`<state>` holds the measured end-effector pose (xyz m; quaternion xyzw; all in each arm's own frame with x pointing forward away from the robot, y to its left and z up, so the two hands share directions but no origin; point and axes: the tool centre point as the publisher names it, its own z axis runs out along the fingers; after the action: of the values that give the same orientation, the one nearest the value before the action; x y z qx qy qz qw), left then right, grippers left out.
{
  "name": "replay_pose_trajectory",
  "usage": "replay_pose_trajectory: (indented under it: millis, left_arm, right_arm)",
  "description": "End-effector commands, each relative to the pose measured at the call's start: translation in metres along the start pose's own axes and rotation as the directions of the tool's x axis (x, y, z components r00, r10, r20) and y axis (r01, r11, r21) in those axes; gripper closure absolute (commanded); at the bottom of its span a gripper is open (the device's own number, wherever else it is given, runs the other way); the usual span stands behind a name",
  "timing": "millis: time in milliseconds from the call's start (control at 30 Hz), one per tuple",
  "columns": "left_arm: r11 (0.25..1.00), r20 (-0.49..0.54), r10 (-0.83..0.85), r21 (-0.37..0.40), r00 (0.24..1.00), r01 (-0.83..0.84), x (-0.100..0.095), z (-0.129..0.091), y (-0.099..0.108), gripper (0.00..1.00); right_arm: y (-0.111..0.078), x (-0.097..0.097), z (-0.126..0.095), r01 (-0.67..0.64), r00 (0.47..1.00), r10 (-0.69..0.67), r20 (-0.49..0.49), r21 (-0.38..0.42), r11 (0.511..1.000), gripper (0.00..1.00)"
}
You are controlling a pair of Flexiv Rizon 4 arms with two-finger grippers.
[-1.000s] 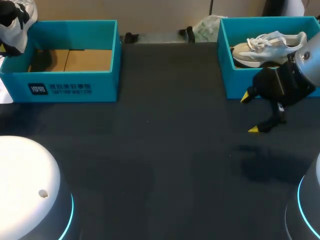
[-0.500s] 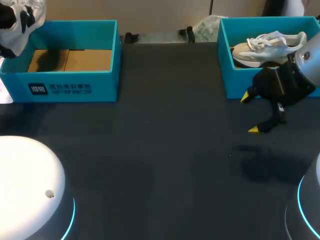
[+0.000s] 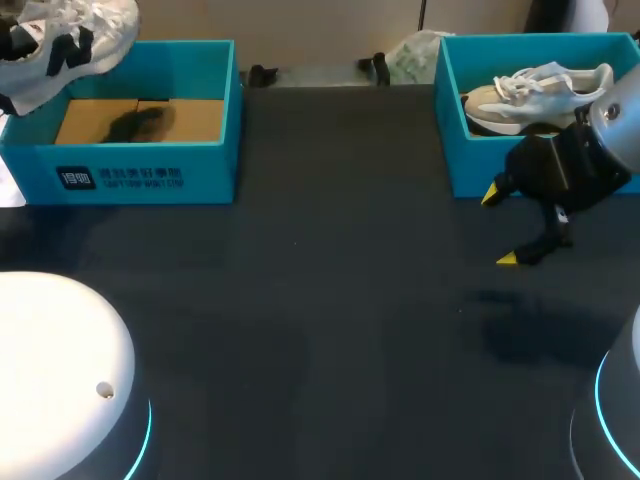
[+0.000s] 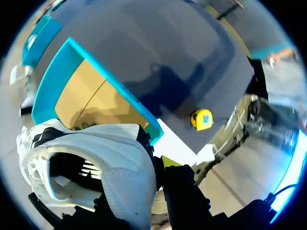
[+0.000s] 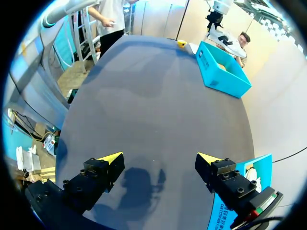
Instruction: Take the shoe out of the shoebox, open the shoe tongue, remove and reinsert the insole, then place the shoe into the shoebox
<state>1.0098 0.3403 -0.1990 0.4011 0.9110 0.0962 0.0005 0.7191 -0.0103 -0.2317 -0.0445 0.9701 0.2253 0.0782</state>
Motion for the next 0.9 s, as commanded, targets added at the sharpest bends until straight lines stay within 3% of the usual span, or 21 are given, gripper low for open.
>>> replay_pose_trajectory:
  millis: [33,133,900]
  left_arm:
    - [0.720,0.054,0.693,-0.010,0.719,-0.694,0.000,-0.009,0.010,1.00]
    - [0.690,0.085,0.722,-0.012,0.687,-0.723,-0.006,-0.015,0.018,1.00]
    - [0.711,0.084,0.702,-0.023,0.708,-0.703,-0.010,-0.013,0.021,1.00]
  right_arm:
    - [0.000,0.000,0.001,0.000,1.000,0.000,0.001,0.003,1.000,0.00]
    - [0.000,0.000,0.001,0.000,1.000,0.000,0.001,0.003,1.000,0.00]
    - [0.000,0.000,0.001,0.000,1.000,0.000,0.001,0.003,1.000,0.00]
